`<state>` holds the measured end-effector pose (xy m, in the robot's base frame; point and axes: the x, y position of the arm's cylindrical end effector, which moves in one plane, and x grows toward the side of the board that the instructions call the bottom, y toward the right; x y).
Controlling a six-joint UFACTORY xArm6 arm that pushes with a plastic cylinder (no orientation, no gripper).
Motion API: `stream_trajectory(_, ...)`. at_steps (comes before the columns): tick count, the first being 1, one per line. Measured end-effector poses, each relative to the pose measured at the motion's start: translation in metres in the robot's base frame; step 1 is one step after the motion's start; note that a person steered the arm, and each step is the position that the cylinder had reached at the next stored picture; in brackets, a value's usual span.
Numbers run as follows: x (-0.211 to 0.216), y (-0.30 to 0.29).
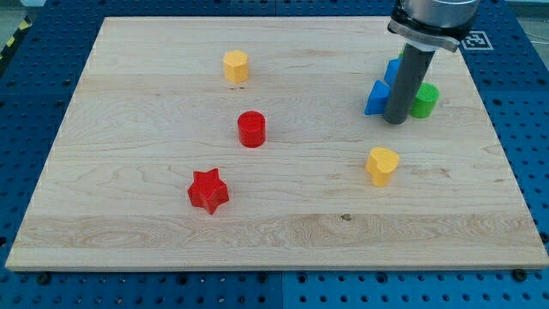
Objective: Push the blue triangle below the green star
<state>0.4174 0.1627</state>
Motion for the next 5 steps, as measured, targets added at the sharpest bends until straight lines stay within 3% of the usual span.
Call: stream_trajectory(5,-0.007,-0.055)
